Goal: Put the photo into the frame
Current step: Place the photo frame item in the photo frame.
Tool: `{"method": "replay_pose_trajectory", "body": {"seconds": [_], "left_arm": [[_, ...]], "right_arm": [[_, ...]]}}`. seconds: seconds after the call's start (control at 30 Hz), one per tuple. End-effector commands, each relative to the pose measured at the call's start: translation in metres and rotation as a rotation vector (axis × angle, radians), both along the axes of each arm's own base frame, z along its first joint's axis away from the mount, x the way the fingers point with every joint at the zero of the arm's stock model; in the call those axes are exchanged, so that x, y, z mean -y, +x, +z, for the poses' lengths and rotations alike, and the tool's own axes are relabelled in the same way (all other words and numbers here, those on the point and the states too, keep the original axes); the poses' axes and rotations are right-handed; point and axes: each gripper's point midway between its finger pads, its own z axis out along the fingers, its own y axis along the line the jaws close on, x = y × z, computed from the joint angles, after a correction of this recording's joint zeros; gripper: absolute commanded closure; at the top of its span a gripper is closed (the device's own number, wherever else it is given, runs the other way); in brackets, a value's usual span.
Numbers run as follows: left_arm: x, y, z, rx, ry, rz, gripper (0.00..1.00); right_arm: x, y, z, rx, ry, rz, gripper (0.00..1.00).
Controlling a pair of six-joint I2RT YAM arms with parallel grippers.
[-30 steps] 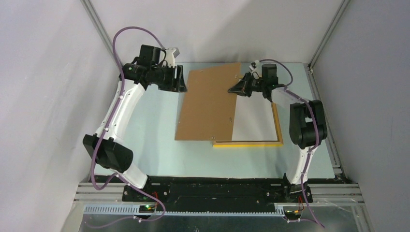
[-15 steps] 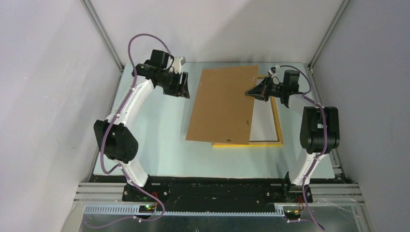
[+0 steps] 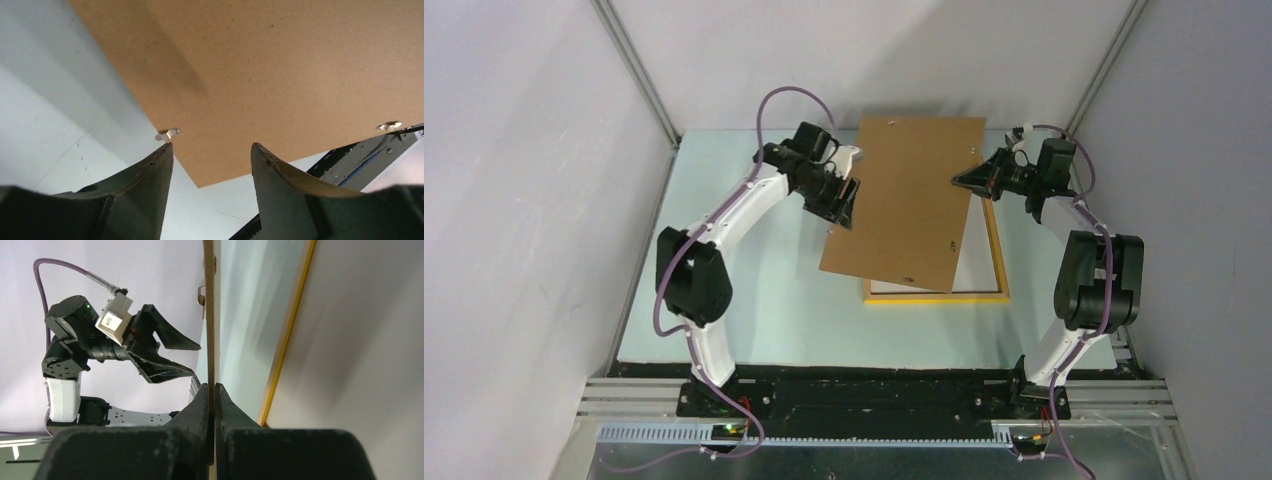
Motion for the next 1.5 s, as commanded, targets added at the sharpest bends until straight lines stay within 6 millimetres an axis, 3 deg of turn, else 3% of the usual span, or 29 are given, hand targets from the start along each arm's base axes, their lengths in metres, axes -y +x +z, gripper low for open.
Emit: {"method": "replay_pose_trajectory", "body": {"seconds": [0.0, 0.27, 0.57, 0.87, 1.3, 1.47], "left_arm": [[0.015, 0.014, 0.002, 0.08, 0.01, -0.057, 0.37], [0.021, 0.012, -0.017, 0.072, 0.035, -0.084, 0.38], [0.026, 0.017, -0.025, 0.083, 0.045, -0.098, 0.38], [0.027, 0.006, -0.038, 0.048, 0.054, -0.114, 0.38], [0.028, -0.009, -0.041, 0.019, 0.038, -0.127, 0.39], [0.032, -0.013, -0.031, 0.024, 0.001, -0.14, 0.39]], "right_arm": [[0.004, -0.016, 0.04, 0.091, 0.026, 0.036, 1.0], [0.011, -0.02, 0.043, 0.095, 0.032, 0.019, 1.0], [0.012, -0.021, 0.044, 0.097, 0.031, 0.016, 1.0], [0.015, -0.02, 0.045, 0.099, 0.035, 0.007, 1.0], [0.019, -0.02, 0.047, 0.107, 0.038, -0.007, 1.0], [0.025, -0.017, 0.039, 0.101, 0.024, -0.019, 1.0]]}}
